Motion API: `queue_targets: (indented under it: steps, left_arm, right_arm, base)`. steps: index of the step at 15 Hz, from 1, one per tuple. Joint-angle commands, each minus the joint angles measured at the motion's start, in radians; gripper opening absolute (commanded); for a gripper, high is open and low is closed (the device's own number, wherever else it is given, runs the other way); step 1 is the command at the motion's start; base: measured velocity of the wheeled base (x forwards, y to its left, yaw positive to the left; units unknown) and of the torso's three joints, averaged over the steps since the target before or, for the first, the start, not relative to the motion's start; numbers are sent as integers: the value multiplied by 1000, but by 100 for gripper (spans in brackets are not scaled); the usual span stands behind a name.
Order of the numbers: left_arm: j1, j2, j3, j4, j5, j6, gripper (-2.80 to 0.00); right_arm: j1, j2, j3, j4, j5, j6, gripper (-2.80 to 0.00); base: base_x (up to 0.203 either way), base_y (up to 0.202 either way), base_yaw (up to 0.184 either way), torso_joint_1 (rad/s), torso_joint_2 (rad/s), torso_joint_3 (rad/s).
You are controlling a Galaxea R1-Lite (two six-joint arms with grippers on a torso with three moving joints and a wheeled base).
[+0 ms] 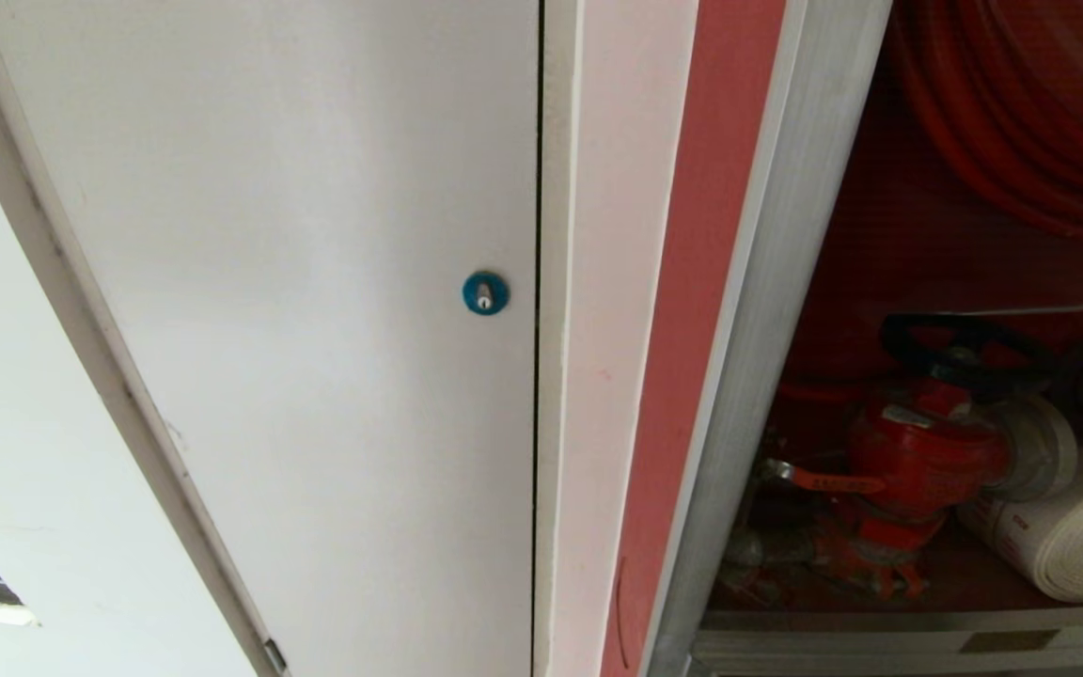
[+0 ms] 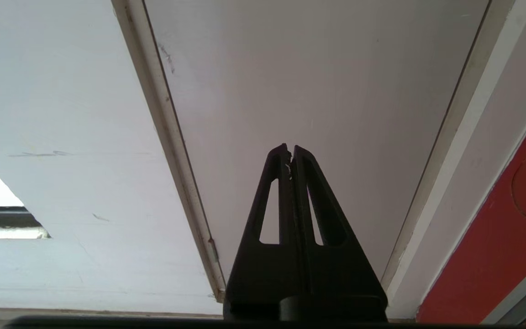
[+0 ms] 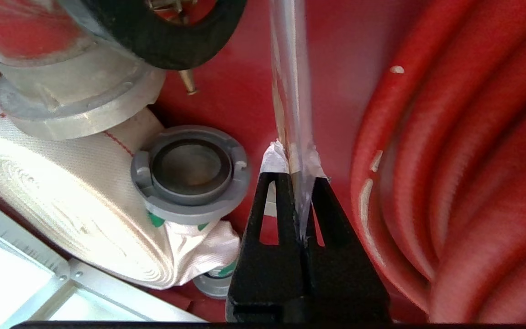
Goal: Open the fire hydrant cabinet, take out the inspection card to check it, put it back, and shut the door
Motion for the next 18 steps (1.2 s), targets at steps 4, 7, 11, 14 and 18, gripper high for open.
queue_targets:
  steps: [4,7,11,14,18]
  left_arm:
    - [0,1,6,-1,-1,0,-280]
    - [0,1,7,0,-1,1,-280]
    - [0,1,6,-1,-1,1,-280]
    - [0,1,6,0,0,1,-280]
    - [0,1,8,1,1,0,-280]
  right_arm:
    - [-69,25,1,0,55,-53,-280]
    - [-85,37,5,-9,74,-56,-280]
    - [-85,43,27,-74,90,-59,-280]
    - [-83,35,40,-76,93,-57,0]
    - [-82,28,51,-76,95,-57,0]
  base:
    - [0,0,0,0,0,0]
    - [0,0,0,0,0,0]
    - [0,0,0,0,0,0]
    - [0,0,0,0,0,0]
    - [0,0,0,0,0,0]
